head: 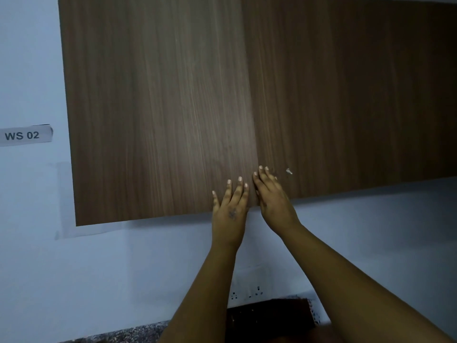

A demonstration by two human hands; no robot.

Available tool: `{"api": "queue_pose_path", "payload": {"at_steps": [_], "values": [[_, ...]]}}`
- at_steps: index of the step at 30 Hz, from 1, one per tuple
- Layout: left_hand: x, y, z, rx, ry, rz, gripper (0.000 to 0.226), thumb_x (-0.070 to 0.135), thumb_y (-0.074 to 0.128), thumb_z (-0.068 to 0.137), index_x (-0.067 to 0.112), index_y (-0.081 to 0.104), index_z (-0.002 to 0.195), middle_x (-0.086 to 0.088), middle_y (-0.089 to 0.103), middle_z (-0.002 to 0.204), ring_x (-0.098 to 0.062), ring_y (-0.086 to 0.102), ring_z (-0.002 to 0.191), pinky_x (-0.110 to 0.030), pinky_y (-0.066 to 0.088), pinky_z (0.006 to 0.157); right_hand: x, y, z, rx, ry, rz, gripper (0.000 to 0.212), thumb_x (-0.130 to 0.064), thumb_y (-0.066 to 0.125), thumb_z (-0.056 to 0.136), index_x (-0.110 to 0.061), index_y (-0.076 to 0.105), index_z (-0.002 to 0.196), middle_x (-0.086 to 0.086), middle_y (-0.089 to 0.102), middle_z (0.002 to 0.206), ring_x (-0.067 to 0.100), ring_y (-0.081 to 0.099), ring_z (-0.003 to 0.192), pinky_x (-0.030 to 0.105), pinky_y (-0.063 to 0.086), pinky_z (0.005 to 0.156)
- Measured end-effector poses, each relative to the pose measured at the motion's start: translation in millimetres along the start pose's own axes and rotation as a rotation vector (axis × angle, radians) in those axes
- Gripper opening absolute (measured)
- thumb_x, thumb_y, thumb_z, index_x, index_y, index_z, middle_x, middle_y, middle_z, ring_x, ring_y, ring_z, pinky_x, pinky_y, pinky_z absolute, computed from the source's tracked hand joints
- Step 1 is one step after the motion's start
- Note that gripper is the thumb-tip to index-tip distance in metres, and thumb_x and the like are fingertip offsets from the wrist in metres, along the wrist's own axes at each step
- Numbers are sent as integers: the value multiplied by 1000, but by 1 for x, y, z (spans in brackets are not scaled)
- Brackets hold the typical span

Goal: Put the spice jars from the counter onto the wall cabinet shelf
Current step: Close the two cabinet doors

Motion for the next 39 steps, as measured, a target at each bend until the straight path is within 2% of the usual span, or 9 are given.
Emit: {"api": "queue_pose_path", "payload": {"at_steps": [3,6,10,12,14,18,24,35,39], "values": [[-4,14,6,-36,-18,24,70,20,77,81,10,44,142,-6,39,152,-30,37,140,-61,30,105,5,11,5,-34,-5,-64,71,7,54,89,-7,23,151,6,4,162,22,0,149,44,27,116],[-7,25,7,-23,-18,7,61,23,68,88,9,44,143,-7,38,152,-30,34,141,-60,25,107,13,19,6,-36,-18,-79,68,-4,53,94,-10,19,153,0,-12,159,19,-11,146,44,24,115],[-11,35,8,-15,-21,43,52,31,38,96,10,42,144,-6,36,153,-30,32,142,-60,26,107,41,26,6,-24,47,-160,68,-38,38,101,-12,4,154,5,-14,160,20,-12,148,43,4,120],[-13,42,10,-16,0,68,51,29,43,97,9,41,144,-6,35,154,-29,27,142,-60,27,107,61,28,5,-25,92,-222,68,-46,25,100,-14,-4,153,6,-16,160,21,-14,148,44,0,119],[-17,47,10,-21,28,91,55,27,52,96,10,37,146,-5,30,156,-29,22,143,-60,27,109,73,33,6,-38,65,-257,66,-46,16,99,-15,-4,154,6,-13,161,22,-12,149,47,2,119],[-24,52,12,-29,63,148,55,36,35,99,12,34,148,-2,24,157,-29,20,144,-57,25,111,75,40,11,22,35,-252,63,-42,16,100,-14,3,155,6,-5,163,23,-6,150,46,1,120],[-26,56,13,-28,63,183,56,38,34,100,14,28,150,0,21,158,-28,18,146,-55,21,112,73,43,13,92,30,-234,61,-38,22,100,-11,14,154,10,8,162,26,6,149,47,7,119],[-15,55,9,-68,-48,157,56,35,32,98,13,27,150,-1,22,158,-26,21,144,-52,23,110,71,45,9,57,78,-180,63,-40,20,101,-14,4,155,5,-6,162,23,-5,150,48,4,119],[-9,54,8,-74,-80,117,57,23,50,99,9,29,149,-4,18,157,-29,18,144,-53,21,110,67,45,3,-1,99,-163,65,-43,20,101,-14,-3,155,5,-11,162,23,-11,149,46,-3,118]]}}
Point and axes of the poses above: each hand's wrist, its own z-axis towards the middle knuckle, its own y-axis out of the palm, x = y × z, the point moved 3 cm from there along z, towards the middle knuckle
